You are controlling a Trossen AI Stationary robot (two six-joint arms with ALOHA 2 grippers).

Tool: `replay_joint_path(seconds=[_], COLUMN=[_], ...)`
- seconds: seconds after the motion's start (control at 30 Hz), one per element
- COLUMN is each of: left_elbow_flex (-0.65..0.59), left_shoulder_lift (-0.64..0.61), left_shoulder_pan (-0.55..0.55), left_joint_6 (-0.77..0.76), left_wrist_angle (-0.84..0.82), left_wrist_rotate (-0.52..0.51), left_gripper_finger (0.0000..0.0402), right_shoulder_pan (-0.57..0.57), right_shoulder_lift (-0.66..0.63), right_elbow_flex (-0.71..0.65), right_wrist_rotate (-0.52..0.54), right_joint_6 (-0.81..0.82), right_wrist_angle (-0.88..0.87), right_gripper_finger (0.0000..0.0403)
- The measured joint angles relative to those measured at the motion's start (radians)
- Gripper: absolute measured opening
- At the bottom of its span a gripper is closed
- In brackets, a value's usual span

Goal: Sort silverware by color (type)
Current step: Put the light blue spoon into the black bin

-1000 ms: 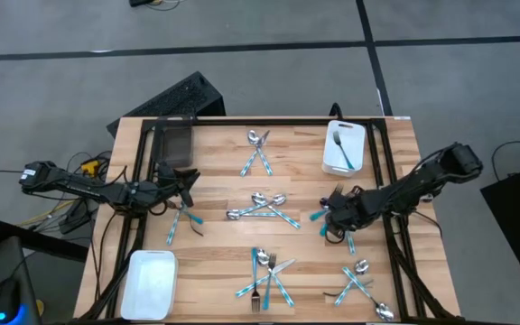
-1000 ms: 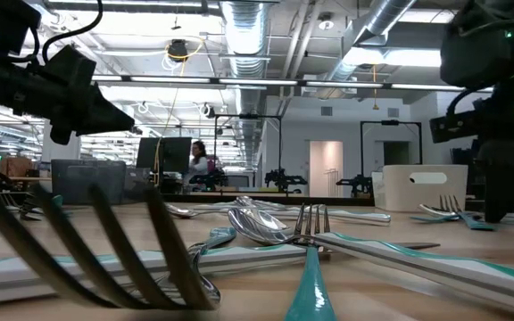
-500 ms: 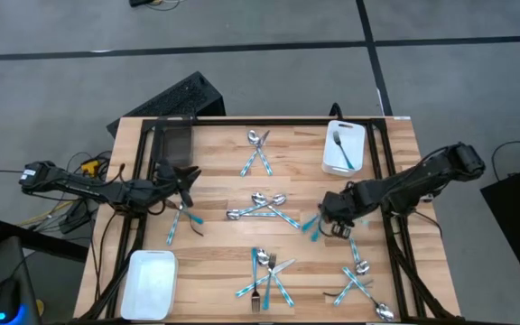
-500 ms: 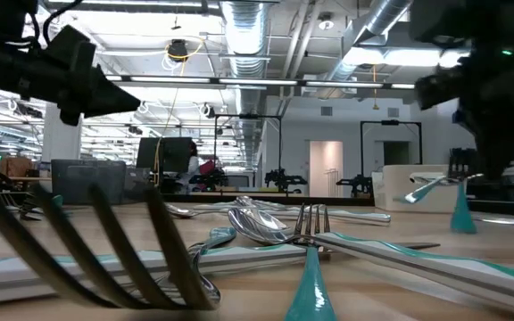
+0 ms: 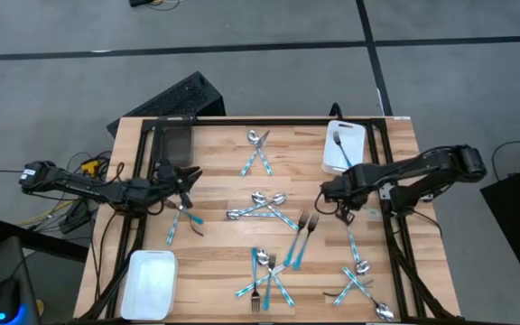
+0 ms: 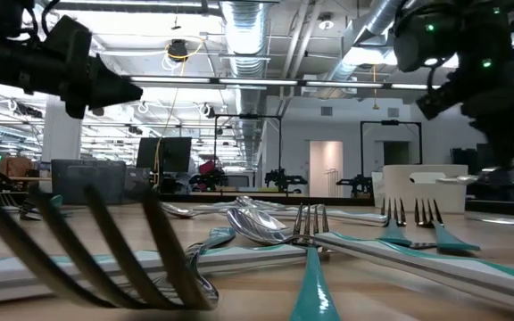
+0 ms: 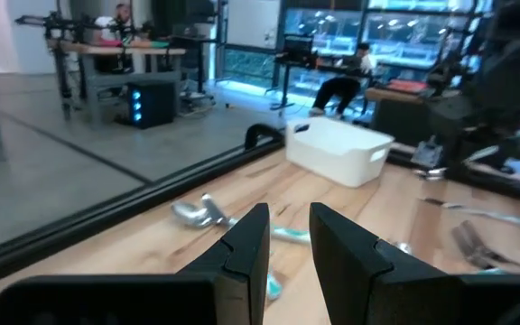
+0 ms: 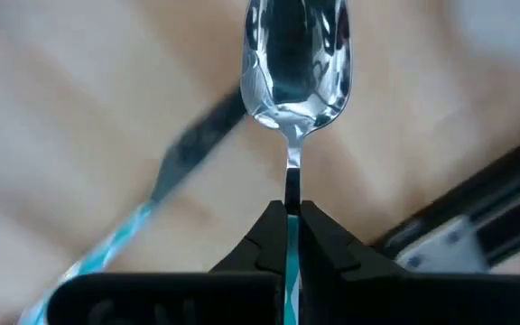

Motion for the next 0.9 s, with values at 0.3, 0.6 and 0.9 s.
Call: replay_joint_path(seconds=[0.3,0.6,0.9], left_elbow_flex=[0.001,0.117,0.298], left_shoulder_lift=[0.204,0.545,0.750], left_shoulder_pan=[0.000,0.069,0.117], left_joint_6=[0.019,0.141,0.160], left_wrist_angle=[0.251,0.508,0.401], left_wrist_rotate=[0.130,0.138,0.196], left_gripper_finger=[0.0088,0.0176,0.0179], right_shoulder_pan=[0.047,0.042,0.058], right_shoulder_lift=[0.040,0.271,0.461], right_elbow_flex=[0.001,0.126,0.309], right_wrist_rotate=[0.310,0.568,0.706], right_joint_6=[-0.169,-0.361,-0.489], right_wrist_angle=[0.685,0.918,0.907], right_gripper_finger=[0.0037,0.0035,0.0034])
